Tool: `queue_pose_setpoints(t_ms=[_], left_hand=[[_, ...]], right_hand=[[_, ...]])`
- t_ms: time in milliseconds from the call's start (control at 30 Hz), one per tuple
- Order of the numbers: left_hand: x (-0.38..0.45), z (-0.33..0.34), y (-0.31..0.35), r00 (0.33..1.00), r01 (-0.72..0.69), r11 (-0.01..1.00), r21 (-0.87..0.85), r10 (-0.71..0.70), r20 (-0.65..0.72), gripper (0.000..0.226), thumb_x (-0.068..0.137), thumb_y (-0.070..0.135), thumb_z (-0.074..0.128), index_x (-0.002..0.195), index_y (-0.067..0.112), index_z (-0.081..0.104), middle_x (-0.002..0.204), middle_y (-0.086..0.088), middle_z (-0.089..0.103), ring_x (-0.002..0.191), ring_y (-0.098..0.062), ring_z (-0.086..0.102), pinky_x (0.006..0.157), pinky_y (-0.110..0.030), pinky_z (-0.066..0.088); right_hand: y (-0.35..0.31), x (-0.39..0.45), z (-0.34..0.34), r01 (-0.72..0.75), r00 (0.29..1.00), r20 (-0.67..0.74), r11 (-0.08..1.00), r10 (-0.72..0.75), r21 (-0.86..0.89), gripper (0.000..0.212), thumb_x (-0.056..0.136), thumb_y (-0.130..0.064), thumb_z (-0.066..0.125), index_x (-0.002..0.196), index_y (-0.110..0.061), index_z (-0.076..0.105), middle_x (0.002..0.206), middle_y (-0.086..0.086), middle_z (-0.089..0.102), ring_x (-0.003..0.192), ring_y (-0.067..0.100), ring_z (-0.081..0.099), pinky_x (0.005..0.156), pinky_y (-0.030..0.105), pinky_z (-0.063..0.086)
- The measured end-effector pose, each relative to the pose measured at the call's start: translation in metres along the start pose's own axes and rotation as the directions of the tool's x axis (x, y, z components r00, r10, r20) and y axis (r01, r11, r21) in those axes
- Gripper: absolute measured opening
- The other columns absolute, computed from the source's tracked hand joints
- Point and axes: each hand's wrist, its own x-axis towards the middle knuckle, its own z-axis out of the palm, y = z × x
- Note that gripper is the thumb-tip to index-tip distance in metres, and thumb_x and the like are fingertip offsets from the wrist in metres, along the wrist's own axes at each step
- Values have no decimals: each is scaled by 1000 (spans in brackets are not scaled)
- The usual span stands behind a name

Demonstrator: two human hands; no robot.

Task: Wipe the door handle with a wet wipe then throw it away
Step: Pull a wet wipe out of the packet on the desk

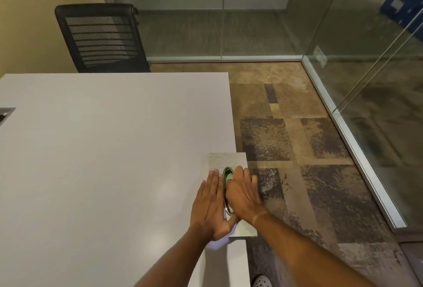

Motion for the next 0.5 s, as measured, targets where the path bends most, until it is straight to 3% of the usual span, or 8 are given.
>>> queue_pose_setpoints(t_ms=[133,267,367,500], left_hand=[[-1,-5,2,1000,-7,1000,17,7,12,107,78,86,7,150,14,-25,159,-8,-29,148,-21,-28,125,-41,-5],[-3,-6,3,1000,-5,1000,11,4,20,106,78,86,11,150,17,-27,159,-6,-31,148,-20,-29,125,-42,-4],[-2,-5,1,1000,0,1000,5,0,25,107,78,87,10,150,17,-28,159,-5,-31,148,-19,-28,125,-42,-3],[-2,-3,1,999,19,1000,12,-19,41,111,76,90,6,153,15,-22,160,-4,-31,148,-18,-29,125,-42,-1]], right_hand=[[13,-6,-11,-3,999,-46,977,13,214,21,95,-19,41,83,-18,59,103,3,43,101,21,39,87,37,35],[28,-7,-21,71,997,-9,906,-74,418,16,93,-24,49,85,-15,60,100,1,42,99,17,37,88,33,35],[36,-2,-34,70,997,-11,760,-83,647,13,94,-17,52,85,-16,62,96,2,51,94,12,45,83,26,37],[44,1,-54,1,997,34,501,-62,865,20,98,-19,50,81,-23,57,76,-6,57,66,0,51,65,22,43]])
